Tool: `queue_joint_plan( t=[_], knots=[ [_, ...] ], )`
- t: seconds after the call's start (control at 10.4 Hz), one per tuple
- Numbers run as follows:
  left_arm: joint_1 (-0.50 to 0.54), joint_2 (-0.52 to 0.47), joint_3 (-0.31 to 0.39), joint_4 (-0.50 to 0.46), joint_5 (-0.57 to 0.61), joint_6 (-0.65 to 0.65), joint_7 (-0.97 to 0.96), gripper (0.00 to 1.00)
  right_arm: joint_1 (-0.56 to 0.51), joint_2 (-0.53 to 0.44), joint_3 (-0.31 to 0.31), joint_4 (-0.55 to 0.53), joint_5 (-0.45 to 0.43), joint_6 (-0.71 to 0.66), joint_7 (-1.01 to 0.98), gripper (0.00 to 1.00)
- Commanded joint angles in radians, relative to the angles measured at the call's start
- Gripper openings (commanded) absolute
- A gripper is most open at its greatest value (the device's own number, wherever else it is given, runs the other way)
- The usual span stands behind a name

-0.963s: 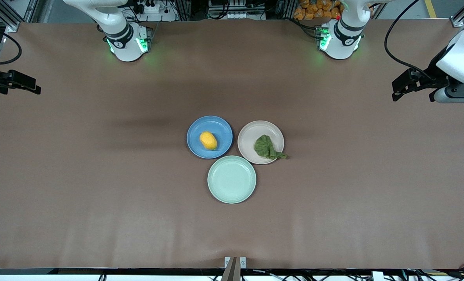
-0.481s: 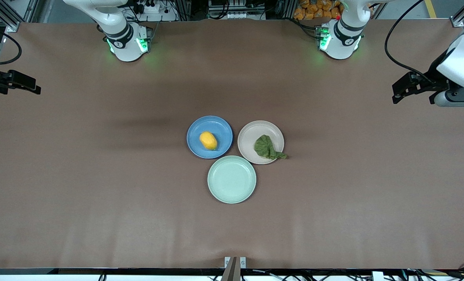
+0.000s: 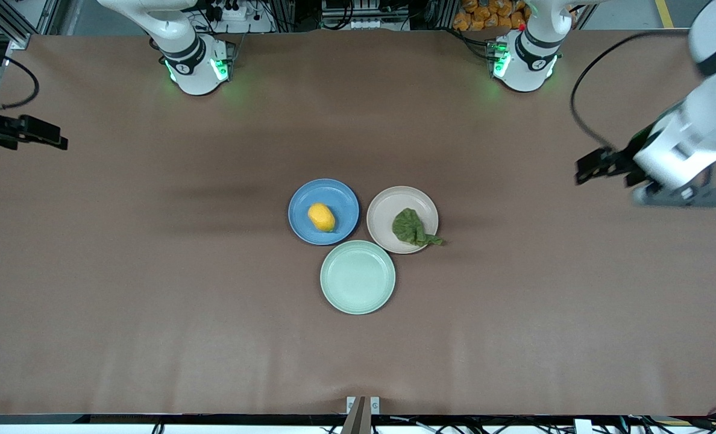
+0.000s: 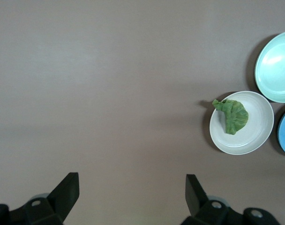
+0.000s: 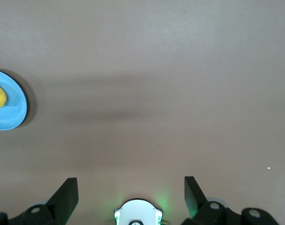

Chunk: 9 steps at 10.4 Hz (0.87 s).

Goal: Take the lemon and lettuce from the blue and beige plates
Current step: 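Move the left gripper to the lettuce while the right gripper reaches the lemon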

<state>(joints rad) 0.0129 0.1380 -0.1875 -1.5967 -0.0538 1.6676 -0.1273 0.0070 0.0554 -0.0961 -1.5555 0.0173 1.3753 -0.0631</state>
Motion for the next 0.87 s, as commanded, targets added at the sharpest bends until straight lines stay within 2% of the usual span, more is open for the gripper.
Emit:
queue_joint_plan(
  t=[0.0,0.19,0.29,0.77],
  knots=[
    [-0.049,0.079,-0.012,-0.037,-0.021,0.087,-0.119,1.0,-0.001,0.087,0.009,0.028,0.009,-0.015,0.008,1.0],
    [-0.129,0.162,-0.012,-0.037,-0.017,0.138,-0.312,1.0,0.025,0.145,0.009,0.028,0.082,0.007,0.012,1.0],
    [-0.164,0.205,-0.012,-0.037,-0.018,0.179,-0.384,1.0,0.037,0.181,0.009,0.026,0.102,0.068,0.012,1.0],
    [-0.336,0.403,-0.007,-0.032,0.02,0.38,-0.728,1.0,0.177,0.331,0.009,0.022,0.124,0.233,0.014,1.0]
  ],
)
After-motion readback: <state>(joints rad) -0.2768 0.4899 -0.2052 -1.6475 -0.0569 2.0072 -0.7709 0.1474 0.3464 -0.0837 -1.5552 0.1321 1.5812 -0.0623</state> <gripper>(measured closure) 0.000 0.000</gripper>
